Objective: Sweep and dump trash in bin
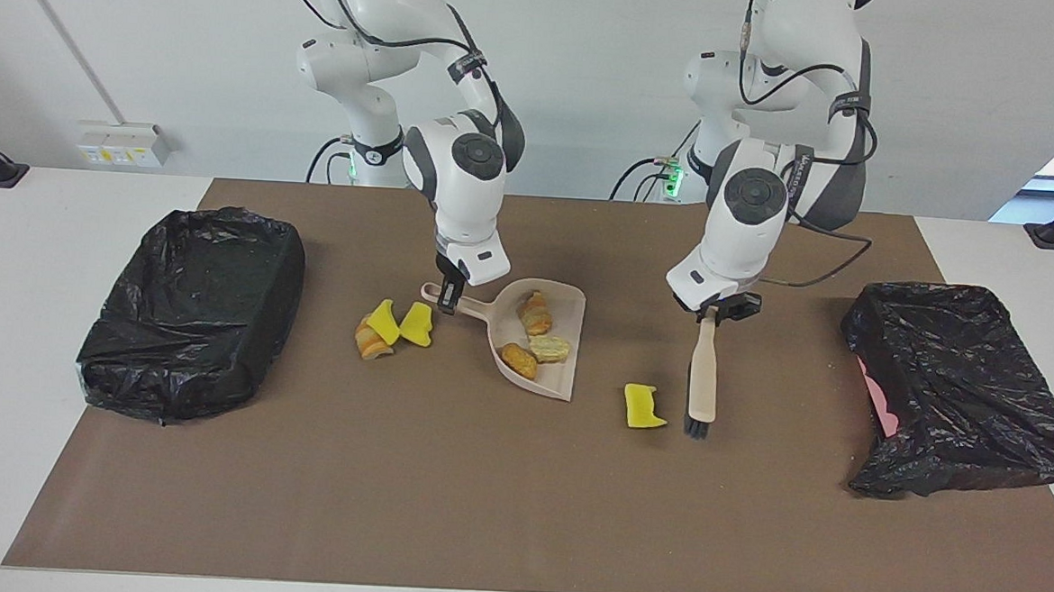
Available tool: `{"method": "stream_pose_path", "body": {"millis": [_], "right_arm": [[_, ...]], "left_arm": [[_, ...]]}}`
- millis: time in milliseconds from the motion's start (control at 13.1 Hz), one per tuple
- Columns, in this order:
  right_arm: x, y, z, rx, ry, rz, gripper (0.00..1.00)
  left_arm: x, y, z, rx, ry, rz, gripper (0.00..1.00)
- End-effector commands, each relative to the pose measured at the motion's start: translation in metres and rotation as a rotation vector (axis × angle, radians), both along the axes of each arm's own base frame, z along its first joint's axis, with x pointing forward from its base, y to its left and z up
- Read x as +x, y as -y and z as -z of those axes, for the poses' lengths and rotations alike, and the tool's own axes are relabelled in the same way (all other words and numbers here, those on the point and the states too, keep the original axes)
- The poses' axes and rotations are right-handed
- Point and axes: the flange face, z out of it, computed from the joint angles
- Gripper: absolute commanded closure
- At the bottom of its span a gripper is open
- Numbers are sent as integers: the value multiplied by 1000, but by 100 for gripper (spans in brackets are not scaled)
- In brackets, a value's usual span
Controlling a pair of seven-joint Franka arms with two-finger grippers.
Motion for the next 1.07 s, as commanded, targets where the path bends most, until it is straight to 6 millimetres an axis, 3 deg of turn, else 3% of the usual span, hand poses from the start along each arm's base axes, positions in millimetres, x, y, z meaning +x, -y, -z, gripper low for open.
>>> {"method": "stream_pose_path", "body": {"millis": [0,305,534,992], "right_arm": [[-20,-15,4,-20,14,46,100],[-20,-15,4,-19,15,46,100],[-19,-15,3,-18,16,45,100],[-19,-15,3,-18,16,47,100]], "left_arm": [[36,-1,12,41,8,64,100],[32,8,45,87,-44,153,100],[2,33,47,121,-166,257,100],[-65,107,45,72,-261,396,100]]}}
